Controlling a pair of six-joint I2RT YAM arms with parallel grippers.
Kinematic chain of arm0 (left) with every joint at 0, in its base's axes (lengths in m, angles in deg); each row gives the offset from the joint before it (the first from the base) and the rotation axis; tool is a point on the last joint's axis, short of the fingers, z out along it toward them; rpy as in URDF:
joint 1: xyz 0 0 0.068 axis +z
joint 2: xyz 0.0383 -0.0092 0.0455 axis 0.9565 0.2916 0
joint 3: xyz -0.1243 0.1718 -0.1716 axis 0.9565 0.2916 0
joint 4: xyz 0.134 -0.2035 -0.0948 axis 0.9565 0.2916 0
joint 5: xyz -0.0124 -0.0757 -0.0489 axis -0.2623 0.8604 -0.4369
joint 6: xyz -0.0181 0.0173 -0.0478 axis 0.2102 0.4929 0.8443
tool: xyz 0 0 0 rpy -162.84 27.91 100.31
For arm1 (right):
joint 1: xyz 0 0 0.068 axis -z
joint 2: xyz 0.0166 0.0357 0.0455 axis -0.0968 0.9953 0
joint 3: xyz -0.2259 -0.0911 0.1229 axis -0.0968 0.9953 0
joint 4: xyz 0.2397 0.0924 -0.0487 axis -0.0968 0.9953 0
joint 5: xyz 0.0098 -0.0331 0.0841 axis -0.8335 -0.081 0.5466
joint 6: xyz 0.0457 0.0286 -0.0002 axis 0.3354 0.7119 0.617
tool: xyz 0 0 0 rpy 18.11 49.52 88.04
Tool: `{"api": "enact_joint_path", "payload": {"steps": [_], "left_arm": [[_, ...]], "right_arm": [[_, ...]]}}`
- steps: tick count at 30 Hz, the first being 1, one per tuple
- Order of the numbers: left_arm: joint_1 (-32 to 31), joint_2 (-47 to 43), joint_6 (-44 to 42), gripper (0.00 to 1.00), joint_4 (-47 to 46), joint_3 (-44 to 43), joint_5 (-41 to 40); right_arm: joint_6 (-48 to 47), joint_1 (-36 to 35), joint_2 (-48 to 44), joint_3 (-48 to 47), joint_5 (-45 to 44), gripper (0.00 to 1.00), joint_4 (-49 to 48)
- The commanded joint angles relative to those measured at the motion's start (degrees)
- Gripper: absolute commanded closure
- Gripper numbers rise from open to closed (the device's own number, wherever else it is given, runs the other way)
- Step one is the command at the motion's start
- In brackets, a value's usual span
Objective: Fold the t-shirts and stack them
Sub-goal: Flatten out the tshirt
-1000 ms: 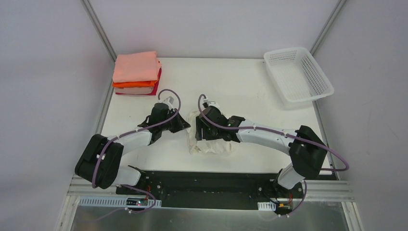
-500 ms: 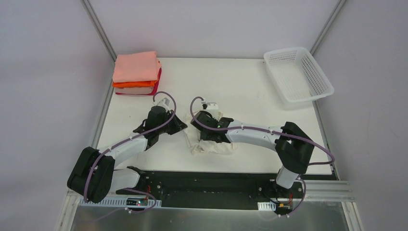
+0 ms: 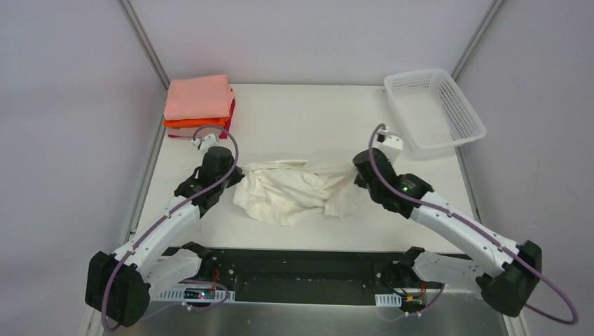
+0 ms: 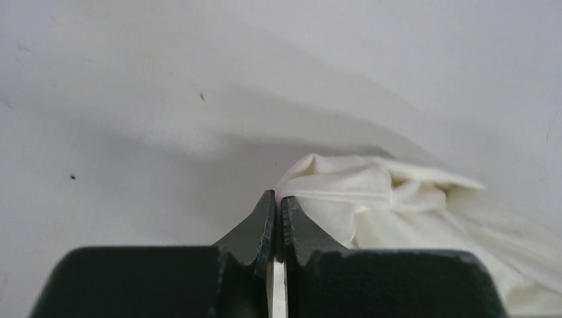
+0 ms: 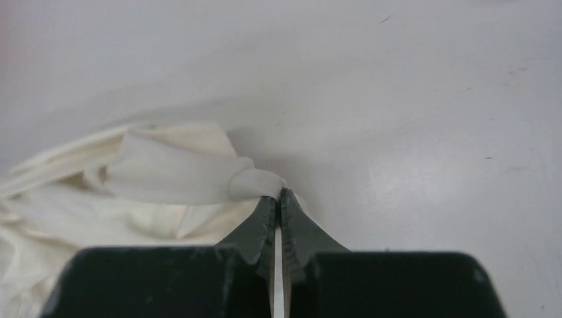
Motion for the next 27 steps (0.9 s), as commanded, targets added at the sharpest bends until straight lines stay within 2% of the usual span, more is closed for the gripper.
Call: {"api": "enact_joint_path", "payload": {"steps": [1, 4, 7, 11, 18, 23, 27], "left_arm": [[1.54, -3.75, -3.90, 1.00, 5.49, -6.94, -10.11], [1.56, -6.12, -6.60, 1.00, 5.49, -12.56, -11.02], [1.49, -9.67, -9.71, 1.00, 5.49, -18.51, -10.48], [1.55, -14.26, -13.85, 1.00, 5.57, -25.87, -8.74], [1.52, -22.17, -18.17, 1.00, 7.78, -36.57, -9.43], [1.56, -27.03, -19.70, 1.00, 13.40, -42.59, -13.78], [1.56, -31.19, -19.34, 1.00, 15.91, -43.50, -16.66]], "right_arm": [[-8.53, 10.10, -8.95, 1.69, 0.43, 1.00, 0.06], [-13.23, 14.08, -12.86, -2.75, 1.01, 1.00, -1.18], [-17.35, 14.91, -15.67, -9.84, -0.25, 1.00, -1.08], [-22.92, 14.97, -17.45, -20.66, 6.34, 1.00, 0.62], [-25.61, 14.92, -21.48, -34.65, 14.35, 1.00, 4.89], [-27.04, 14.97, -23.01, -43.79, 14.57, 1.00, 9.91], [-27.41, 14.96, -24.92, -46.82, 13.92, 1.00, 11.75]]}}
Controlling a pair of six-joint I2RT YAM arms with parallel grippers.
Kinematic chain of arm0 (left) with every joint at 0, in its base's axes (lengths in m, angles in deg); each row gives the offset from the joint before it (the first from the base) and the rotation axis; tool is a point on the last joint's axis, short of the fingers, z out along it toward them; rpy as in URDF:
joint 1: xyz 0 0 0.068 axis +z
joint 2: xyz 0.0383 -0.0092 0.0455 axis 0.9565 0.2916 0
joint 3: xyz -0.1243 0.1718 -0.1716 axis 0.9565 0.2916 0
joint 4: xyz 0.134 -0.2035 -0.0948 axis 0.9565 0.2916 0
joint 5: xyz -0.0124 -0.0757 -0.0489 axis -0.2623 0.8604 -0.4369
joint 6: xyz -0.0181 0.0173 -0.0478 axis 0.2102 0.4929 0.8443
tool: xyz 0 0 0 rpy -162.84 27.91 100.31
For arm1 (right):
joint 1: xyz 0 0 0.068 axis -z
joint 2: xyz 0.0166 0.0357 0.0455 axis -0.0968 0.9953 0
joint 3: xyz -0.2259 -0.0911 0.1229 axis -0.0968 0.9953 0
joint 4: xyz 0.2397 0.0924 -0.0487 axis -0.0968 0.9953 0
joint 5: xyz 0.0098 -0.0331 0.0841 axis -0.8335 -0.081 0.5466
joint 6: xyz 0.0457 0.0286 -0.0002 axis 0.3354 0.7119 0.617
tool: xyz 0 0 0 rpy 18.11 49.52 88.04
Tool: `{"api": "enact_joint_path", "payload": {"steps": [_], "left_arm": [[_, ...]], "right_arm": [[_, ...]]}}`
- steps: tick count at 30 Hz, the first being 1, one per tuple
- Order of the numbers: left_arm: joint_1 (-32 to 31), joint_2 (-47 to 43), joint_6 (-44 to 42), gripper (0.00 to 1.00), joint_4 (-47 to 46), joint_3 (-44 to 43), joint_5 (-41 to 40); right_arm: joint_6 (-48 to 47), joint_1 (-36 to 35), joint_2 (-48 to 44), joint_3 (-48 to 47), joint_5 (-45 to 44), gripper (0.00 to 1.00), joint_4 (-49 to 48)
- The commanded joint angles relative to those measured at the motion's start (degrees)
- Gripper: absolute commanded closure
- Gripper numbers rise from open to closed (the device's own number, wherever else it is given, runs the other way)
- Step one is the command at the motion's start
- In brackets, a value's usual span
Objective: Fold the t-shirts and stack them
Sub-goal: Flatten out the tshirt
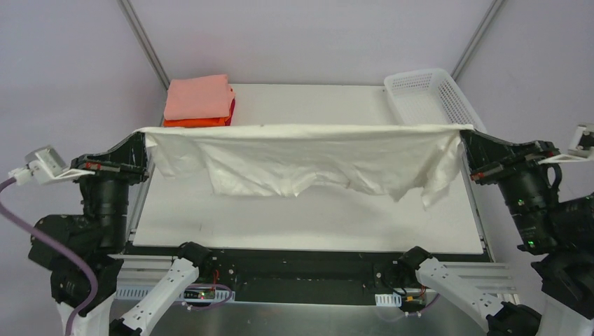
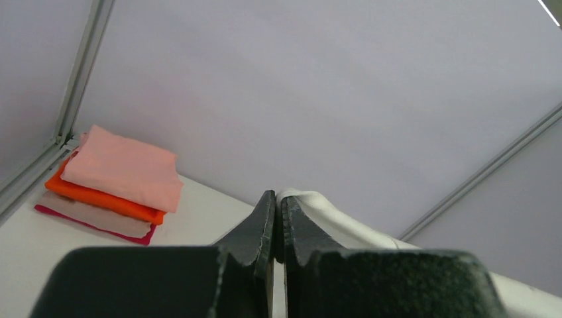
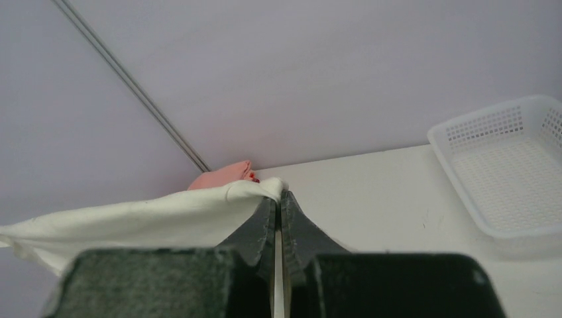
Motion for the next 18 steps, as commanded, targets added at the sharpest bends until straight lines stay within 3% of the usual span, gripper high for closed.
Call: {"api": "enact_joint_path", "payload": {"steps": [1, 9, 18], "left_arm": [[0.70, -3.59, -1.69, 1.00, 3.43, -1.67, -5.09], [0.64, -1.54, -0.66, 1.00, 5.13, -3.79, 0.10], [0.70, 14.35, -1.47, 1.00, 4.27, -6.04, -8.14]], "right_arm": [[-2.00, 0.32, -1.83, -3.20, -0.66, 1.00, 2.43], [0.26, 0.27, -2.43, -1.61, 3.24, 1.00, 1.73], [-7.00, 0.31, 10.91, 0.23, -10.25, 1.00, -4.20]]}}
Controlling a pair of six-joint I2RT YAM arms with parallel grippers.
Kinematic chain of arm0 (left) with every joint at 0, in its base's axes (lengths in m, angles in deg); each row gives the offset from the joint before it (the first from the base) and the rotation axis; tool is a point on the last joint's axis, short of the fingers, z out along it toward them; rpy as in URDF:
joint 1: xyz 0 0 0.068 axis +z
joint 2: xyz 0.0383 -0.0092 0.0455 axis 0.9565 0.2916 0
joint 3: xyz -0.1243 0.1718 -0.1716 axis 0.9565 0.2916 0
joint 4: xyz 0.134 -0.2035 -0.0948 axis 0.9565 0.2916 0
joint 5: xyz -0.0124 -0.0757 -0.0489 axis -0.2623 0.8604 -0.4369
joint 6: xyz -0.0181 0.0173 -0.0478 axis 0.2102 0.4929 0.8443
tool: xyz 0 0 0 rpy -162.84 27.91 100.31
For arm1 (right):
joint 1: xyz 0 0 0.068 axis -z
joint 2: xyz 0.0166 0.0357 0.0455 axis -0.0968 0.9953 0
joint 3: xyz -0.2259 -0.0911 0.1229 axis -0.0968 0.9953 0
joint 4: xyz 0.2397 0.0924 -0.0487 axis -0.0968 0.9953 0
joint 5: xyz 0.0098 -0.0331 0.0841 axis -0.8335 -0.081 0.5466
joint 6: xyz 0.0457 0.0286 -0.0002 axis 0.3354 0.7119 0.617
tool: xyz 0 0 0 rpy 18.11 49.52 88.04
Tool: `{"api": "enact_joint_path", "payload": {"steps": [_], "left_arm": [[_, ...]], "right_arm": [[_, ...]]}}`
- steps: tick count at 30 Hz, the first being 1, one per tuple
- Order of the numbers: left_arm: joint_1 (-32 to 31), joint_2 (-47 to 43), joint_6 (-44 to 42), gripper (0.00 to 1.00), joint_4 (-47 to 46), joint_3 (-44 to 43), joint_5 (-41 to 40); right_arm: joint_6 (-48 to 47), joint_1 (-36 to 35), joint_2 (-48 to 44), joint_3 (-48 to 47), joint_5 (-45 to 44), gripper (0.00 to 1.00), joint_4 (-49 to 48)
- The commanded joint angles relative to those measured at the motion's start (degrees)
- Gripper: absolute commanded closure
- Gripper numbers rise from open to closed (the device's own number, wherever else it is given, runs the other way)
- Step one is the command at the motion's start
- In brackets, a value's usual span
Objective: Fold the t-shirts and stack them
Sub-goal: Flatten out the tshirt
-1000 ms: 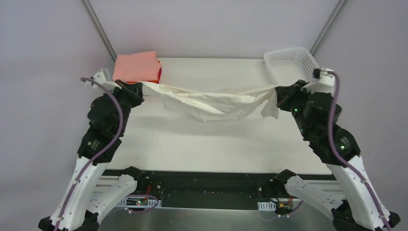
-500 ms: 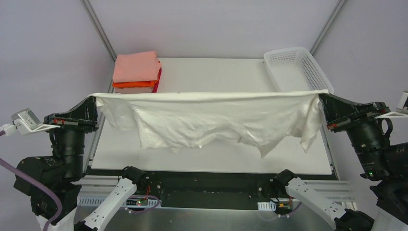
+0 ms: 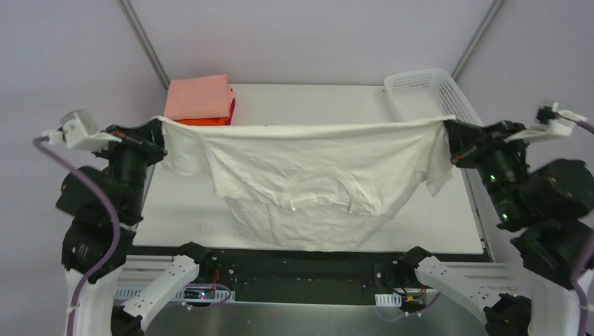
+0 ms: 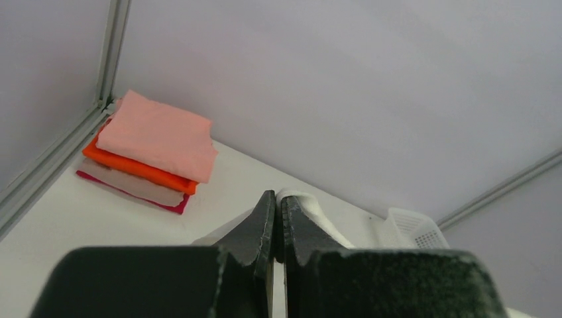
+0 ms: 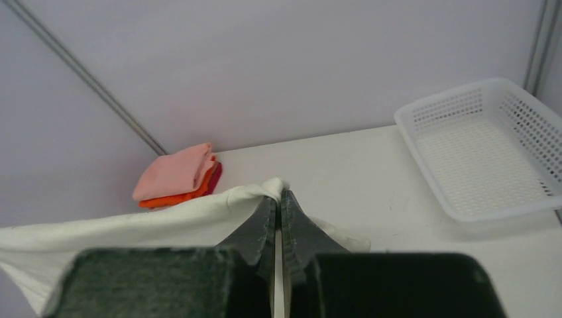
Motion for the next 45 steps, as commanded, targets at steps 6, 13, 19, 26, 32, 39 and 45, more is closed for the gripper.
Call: {"api": "enact_joint_path", "payload": {"steps": [6, 13, 19, 26, 32, 39, 45], "left_arm": [[2.00, 28.10, -6.39, 1.00, -3.14, -16.38, -6.02], [13.45, 37.53, -4.61, 1.00, -2.59, -27.06, 5.52], [14.90, 35.68, -4.07, 1.00, -2.50, -22.26, 11.06], [15.07, 26.39, -0.75, 1.00, -0.68, 2.61, 9.23], [15.12, 24.65, 2.81, 1.00, 2.81, 16.57, 11.07], [15.07, 39.13, 3.00, 1.00, 2.12, 17.40, 13.34], [15.21, 57.85, 3.39, 1.00, -0.20, 9.80, 13.33]], "right_arm": [[-12.23, 2.99, 22.78, -7.33, -9.43, 1.00, -13.32], [-7.22, 17.66, 34.77, -21.30, 5.01, 1.00, -12.31], [-2.69, 22.56, 31.03, -12.08, 14.24, 1.00, -11.79], [2.56, 27.35, 22.13, 11.16, 18.05, 1.00, -6.05], [2.11, 30.07, 24.43, 18.41, 19.54, 1.00, 7.88], [3.47, 32.37, 36.80, 22.93, 22.16, 1.00, 6.43], [5.72, 32.96, 50.51, 18.92, 17.85, 1.00, -2.97]]}}
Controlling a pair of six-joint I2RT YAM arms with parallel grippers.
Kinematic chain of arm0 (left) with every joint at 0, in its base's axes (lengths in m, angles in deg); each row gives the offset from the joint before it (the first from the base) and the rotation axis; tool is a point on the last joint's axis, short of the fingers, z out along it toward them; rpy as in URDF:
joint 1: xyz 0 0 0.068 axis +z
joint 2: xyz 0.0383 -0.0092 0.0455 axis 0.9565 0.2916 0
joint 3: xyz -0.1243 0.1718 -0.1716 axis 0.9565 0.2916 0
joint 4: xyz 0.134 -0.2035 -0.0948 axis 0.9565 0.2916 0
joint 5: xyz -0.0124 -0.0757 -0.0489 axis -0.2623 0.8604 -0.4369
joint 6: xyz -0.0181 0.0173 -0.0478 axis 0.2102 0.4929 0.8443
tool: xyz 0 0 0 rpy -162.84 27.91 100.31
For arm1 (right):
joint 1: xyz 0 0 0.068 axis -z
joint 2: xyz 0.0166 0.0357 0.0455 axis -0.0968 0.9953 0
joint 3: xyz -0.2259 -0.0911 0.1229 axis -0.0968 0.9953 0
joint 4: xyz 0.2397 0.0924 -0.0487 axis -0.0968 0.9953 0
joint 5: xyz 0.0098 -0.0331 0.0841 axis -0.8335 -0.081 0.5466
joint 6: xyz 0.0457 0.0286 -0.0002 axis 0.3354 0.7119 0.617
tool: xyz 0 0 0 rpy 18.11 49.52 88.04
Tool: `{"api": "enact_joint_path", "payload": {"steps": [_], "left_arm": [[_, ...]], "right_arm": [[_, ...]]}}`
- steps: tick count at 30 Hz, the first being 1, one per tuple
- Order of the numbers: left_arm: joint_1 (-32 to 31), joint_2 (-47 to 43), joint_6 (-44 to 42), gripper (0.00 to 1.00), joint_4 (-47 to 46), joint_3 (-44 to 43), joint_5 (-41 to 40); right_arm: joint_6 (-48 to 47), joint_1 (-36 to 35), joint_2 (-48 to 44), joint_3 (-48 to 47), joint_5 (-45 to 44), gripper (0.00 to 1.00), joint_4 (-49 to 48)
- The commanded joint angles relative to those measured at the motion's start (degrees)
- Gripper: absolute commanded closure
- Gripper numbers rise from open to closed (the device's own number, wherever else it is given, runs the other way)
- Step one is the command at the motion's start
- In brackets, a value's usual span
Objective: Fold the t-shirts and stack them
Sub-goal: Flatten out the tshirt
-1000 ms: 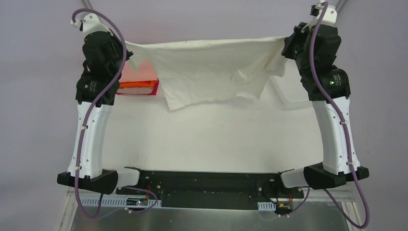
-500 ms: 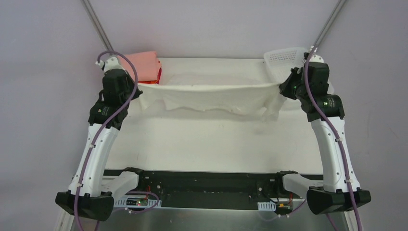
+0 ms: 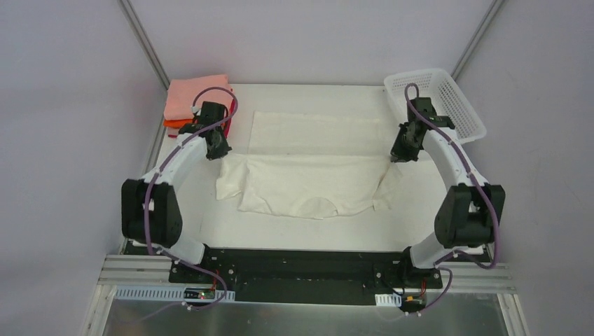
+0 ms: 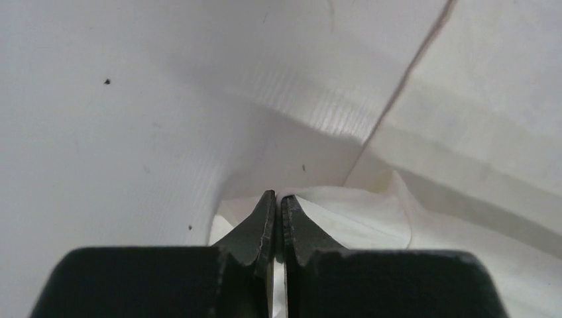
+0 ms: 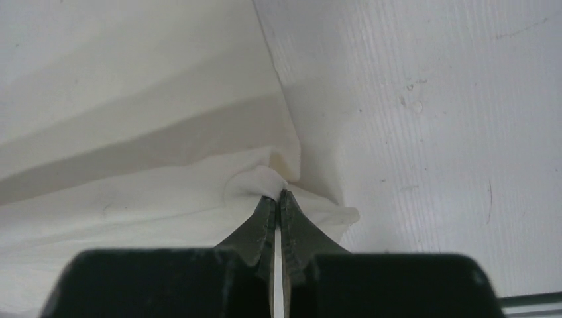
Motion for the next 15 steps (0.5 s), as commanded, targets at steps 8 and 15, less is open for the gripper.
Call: {"api": "enact_joint_path", "payload": {"steps": [8, 15], "left_arm": [[0.58, 16.64, 1.83, 0.73, -3.22, -6.94, 4.05], [-1.42, 3.23, 0.06, 0.01, -3.88, -2.05, 9.02]], "right_arm": [[2.92, 0.53, 12.17, -3.98, -6.98, 0.64, -7.97], [4.75, -4.64, -0.33, 1.55, -12.07, 0.08, -8.04]]}}
